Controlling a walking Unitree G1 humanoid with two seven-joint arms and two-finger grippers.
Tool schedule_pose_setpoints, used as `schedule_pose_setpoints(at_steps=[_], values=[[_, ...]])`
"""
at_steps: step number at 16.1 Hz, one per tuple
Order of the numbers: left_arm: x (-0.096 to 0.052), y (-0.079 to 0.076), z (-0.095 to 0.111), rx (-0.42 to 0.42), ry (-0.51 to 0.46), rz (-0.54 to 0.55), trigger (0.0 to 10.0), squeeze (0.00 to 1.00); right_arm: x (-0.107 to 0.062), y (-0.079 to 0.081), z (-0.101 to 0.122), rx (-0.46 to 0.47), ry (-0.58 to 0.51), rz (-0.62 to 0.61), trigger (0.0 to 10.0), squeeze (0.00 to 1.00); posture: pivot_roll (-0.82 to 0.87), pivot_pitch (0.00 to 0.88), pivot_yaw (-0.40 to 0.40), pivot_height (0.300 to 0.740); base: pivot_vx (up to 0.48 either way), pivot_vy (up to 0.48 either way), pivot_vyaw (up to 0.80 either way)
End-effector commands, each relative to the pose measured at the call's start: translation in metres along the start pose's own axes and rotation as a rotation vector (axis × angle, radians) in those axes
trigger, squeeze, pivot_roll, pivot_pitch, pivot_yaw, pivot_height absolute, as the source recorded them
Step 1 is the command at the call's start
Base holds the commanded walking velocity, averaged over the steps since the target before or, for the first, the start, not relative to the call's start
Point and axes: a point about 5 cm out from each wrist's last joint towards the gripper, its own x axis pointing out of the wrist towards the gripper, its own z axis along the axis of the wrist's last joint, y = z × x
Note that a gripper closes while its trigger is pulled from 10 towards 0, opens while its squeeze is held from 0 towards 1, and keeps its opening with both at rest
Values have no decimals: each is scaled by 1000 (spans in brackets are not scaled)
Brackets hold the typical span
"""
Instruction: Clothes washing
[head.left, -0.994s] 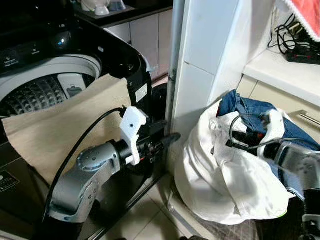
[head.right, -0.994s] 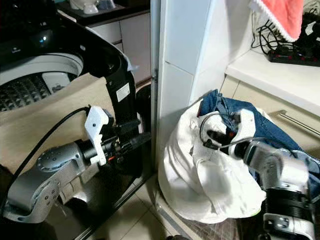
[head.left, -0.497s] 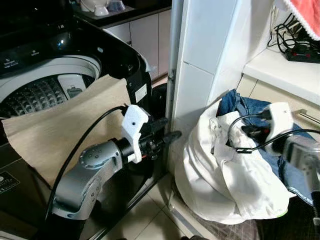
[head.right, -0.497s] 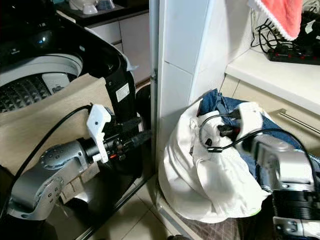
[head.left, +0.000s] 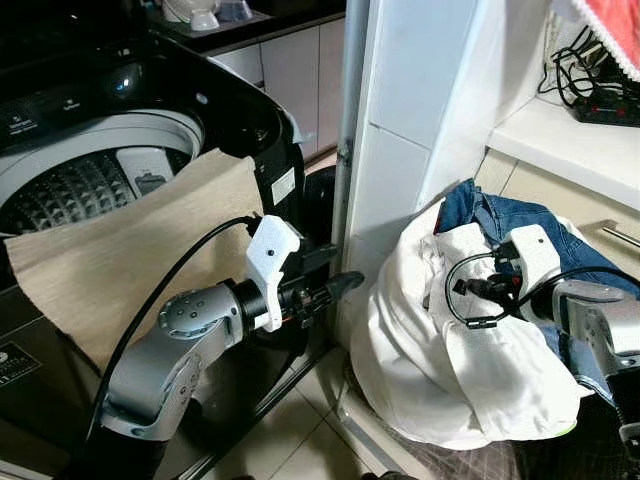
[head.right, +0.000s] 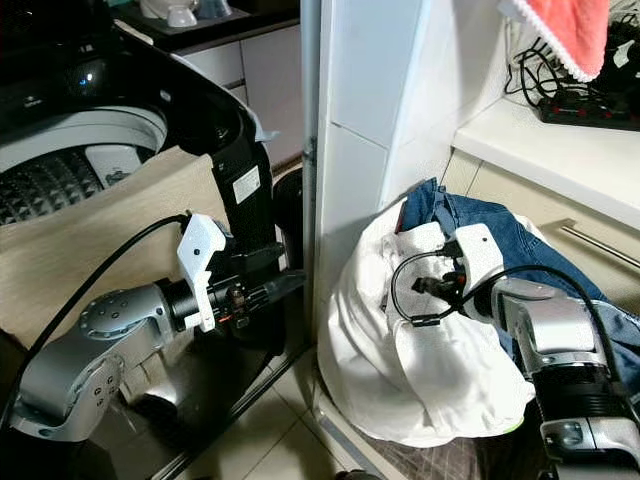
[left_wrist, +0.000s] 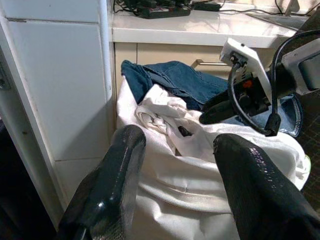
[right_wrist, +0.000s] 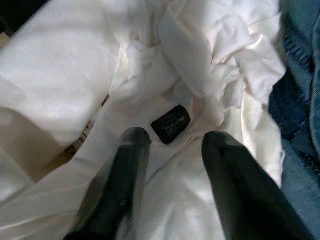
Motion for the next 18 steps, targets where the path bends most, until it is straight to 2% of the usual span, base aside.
schedule_pose_setpoints(at_steps=[1, 7, 8, 9, 10, 11, 12, 18], values=[[-1, -1, 0, 5, 13, -15, 10000, 0, 2, -1, 3, -29, -1, -6, 10000, 1000, -94, 0, 20, 740, 0, 0, 0], [-2, -3, 0, 6, 28, -36, 10000, 0, 8, 3, -7, -46, 61, 22, 10000, 1000, -90, 0, 22, 740, 0, 0, 0], [-2, -3, -1, 6, 30, -39, 10000, 0, 11, 3, -12, -48, 89, 18, 10000, 816, -90, 0, 22, 740, 0, 0, 0], [-2, -3, -1, 7, 32, -40, 10000, 0, 13, 4, -16, -43, 112, 27, 10000, 0, -90, 0, 22, 740, 0, 0, 0], [-2, -3, -1, 9, 35, -42, 10000, 0, 15, 5, -22, -9, 133, 39, 7765, 0, -89, 0, 22, 740, 0, 0, 0], [-2, -3, -1, 9, 36, -45, 10000, 0, 17, 5, -26, 18, 142, 42, 2078, 0, -89, 0, 23, 740, 0, 0, 0], [-2, -3, -1, 9, 37, -48, 10000, 0, 18, 5, -30, 37, 151, 43, 0, 0, -88, 0, 22, 740, 0, 0, 0], [-3, -8, -2, -1, 52, -94, 10000, 0, 22, 2, -37, 51, 171, 29, 0, 0, -86, 0, 24, 740, 0, 0, 0]])
